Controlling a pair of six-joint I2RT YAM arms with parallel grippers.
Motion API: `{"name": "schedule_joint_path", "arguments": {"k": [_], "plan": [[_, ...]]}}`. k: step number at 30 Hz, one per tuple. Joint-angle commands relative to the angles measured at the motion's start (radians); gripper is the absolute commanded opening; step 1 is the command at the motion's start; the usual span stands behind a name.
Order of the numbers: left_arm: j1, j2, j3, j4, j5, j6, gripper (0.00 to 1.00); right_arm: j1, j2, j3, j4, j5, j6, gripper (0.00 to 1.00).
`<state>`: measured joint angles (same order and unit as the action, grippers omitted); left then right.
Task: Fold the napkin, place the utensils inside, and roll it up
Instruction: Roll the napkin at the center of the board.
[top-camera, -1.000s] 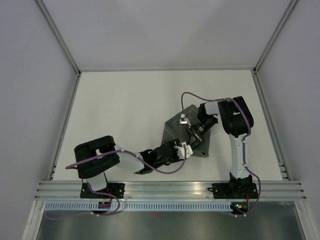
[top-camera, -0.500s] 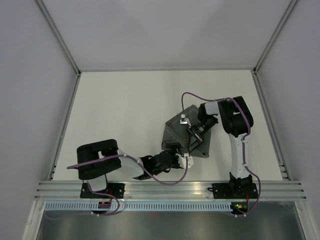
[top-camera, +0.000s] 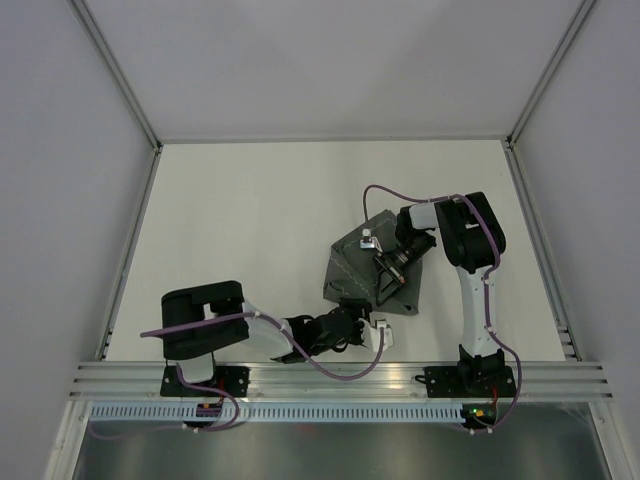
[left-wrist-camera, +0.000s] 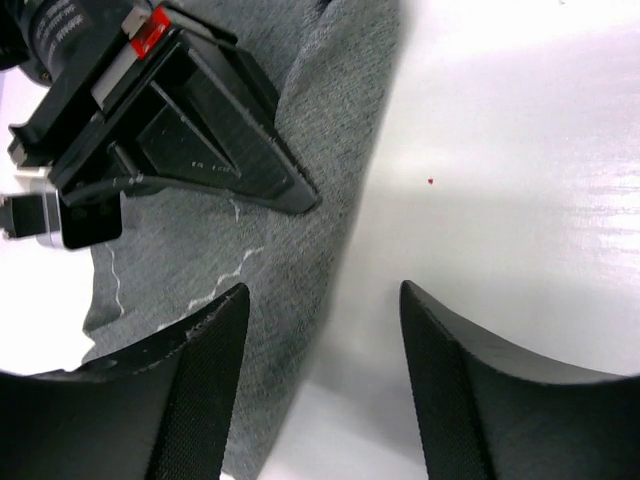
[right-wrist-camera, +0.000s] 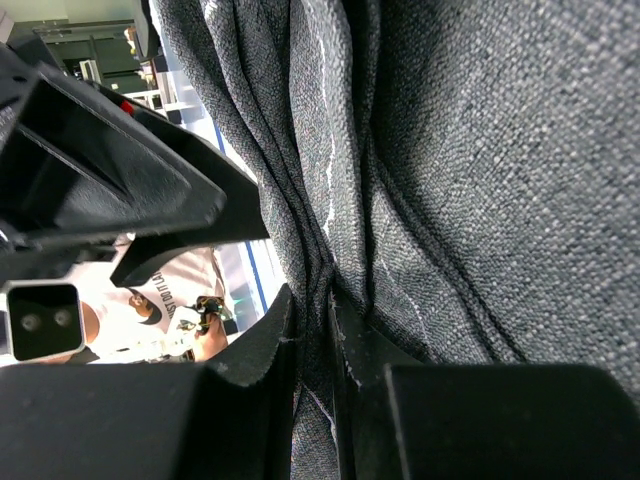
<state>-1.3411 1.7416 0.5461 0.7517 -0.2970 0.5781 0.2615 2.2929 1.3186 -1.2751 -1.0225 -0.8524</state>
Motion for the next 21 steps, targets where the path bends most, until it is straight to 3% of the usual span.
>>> {"name": "schedule_joint_path", "arguments": {"k": [1, 4, 13, 21], "plan": [[0.005, 0.056, 0.034, -0.015, 0.038, 0.092, 0.65, -0.018, 0.054, 0.008, 0.175, 0.206, -0.063, 0.01], [0.007, 0.085, 0.046, -0.044, 0.039, 0.124, 0.56, -0.018, 0.062, 0.013, 0.168, 0.203, -0.066, 0.00], [0.040, 0.133, 0.072, -0.107, 0.044, 0.187, 0.52, -0.019, 0.068, 0.019, 0.155, 0.200, -0.074, 0.00], [0.080, 0.133, 0.136, -0.291, 0.145, 0.181, 0.37, -0.021, 0.074, 0.025, 0.143, 0.196, -0.082, 0.00]]}}
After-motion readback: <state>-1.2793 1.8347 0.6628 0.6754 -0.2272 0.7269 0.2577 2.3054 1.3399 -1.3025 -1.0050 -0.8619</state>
